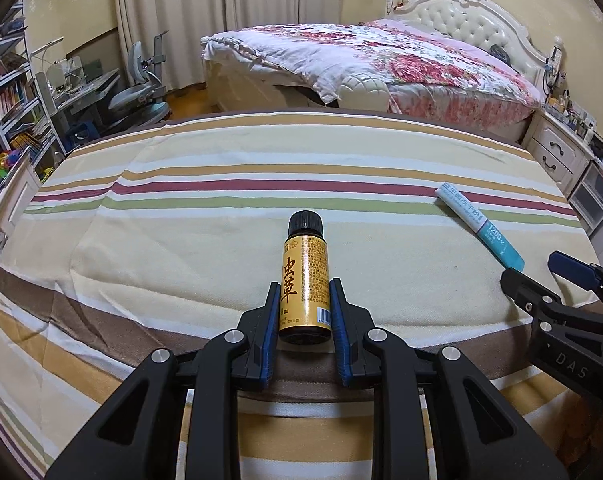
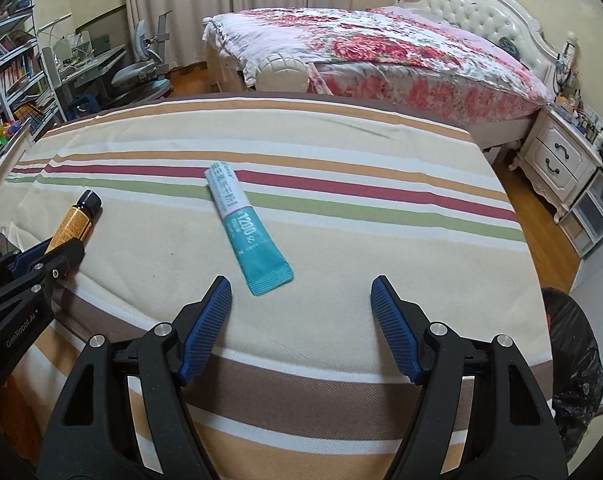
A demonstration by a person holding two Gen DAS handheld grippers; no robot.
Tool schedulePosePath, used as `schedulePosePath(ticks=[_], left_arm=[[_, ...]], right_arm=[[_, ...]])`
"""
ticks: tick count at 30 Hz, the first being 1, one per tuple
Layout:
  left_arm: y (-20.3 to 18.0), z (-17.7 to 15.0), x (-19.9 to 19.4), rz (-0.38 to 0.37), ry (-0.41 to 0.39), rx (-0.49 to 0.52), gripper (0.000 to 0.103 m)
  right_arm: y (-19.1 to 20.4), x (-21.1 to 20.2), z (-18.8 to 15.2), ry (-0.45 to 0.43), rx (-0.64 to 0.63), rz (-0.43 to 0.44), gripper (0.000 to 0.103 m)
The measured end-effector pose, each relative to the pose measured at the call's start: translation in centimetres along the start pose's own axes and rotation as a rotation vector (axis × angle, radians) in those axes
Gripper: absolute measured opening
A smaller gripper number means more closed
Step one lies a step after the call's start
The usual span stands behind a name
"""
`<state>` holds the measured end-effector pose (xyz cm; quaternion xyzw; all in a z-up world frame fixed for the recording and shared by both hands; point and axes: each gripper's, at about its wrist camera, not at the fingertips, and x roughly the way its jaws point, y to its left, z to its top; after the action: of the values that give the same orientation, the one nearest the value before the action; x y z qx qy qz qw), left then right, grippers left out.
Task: Collect trash
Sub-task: 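Grasp the teal toothpaste tube with the right tool while the left tool holds the bottle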
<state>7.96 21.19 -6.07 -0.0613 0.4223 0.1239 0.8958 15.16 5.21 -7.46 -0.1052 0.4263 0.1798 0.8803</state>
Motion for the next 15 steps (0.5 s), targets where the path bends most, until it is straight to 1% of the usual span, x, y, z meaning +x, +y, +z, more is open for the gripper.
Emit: schedulePosePath(ticks=[2,4,6,7,10,12,13,15], left_arm=[[0.2,0.0,0.0,-0.006,-0.001,-0.004,0.025],[0.2,0.0,0.0,-0.007,-0.003,-0.004,0.025],[0.1,0.0,0.1,-0.008,-0.005,-0.001,0.025],[0.1,0.0,0.1,-0.007,-0.006,0.0,0.025],[0.3,-0.1,0.0,-0.012,-0.006,-0.002,0.025],[0.3,-0.1,0.0,-0.013,-0.006,-0.004,0.025],[0.3,-0.1,0.0,-0.014,-0.006,-0.005,0.025],[0.3,-0.1,0.0,-0.014,-0.007,-0.005,0.025]], right_arm=[[0.6,0.4,0.6,0.0,-0.006,0.005,0.07],[1.0,0.9,1.3,-0.001,-0.012,0.008,0.068],[1.4,1.3,1.9,-0.006,-0.017,0.011,0.06],[1.6,1.4,2.1,-0.007,-0.018,0.011,0.058],[1.9,1.6,2.5,-0.012,-0.019,0.014,0.046],[2.2,1.5,2.5,-0.015,-0.021,0.015,0.032],[2.2,1.4,2.4,-0.017,-0.024,0.017,0.029],[2.4,1.3,2.3,-0.017,-0.026,0.017,0.02]])
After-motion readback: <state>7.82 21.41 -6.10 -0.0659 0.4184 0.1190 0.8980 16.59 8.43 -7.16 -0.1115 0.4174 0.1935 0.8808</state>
